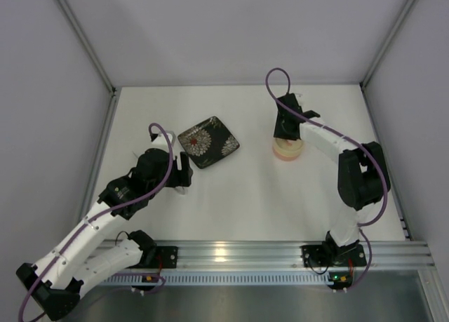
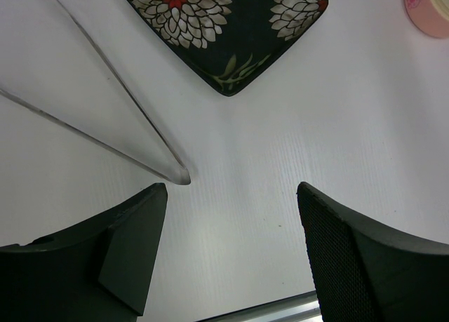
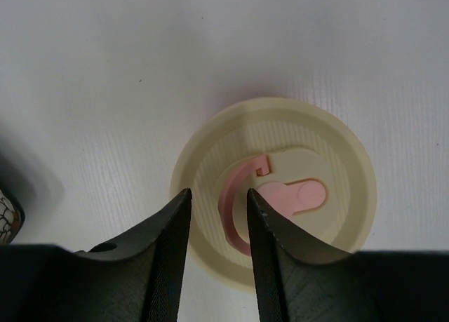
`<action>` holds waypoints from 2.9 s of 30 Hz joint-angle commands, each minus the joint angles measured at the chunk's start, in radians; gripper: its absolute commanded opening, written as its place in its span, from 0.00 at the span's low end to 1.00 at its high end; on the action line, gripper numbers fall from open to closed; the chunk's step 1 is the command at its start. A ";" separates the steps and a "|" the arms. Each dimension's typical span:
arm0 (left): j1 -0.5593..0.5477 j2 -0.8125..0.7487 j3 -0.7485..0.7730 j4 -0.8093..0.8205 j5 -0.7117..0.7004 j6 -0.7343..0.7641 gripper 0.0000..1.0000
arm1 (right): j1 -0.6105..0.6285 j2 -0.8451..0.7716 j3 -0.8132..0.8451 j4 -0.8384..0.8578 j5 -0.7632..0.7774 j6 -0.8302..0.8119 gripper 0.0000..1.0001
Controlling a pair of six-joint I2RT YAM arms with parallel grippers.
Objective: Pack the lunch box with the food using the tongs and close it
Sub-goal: Close the box lid on the packing box, then reset both arms
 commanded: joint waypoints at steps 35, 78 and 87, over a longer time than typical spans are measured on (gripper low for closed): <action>-0.004 0.014 0.000 0.023 -0.020 0.001 0.80 | -0.005 -0.096 -0.241 0.061 -0.016 0.017 0.35; -0.004 0.011 0.000 0.020 -0.030 0.000 0.80 | -0.005 -0.280 -0.026 -0.097 -0.010 -0.037 0.41; -0.004 -0.004 -0.003 0.022 -0.030 -0.002 0.80 | -0.005 -0.656 -0.298 0.077 -0.165 -0.046 0.77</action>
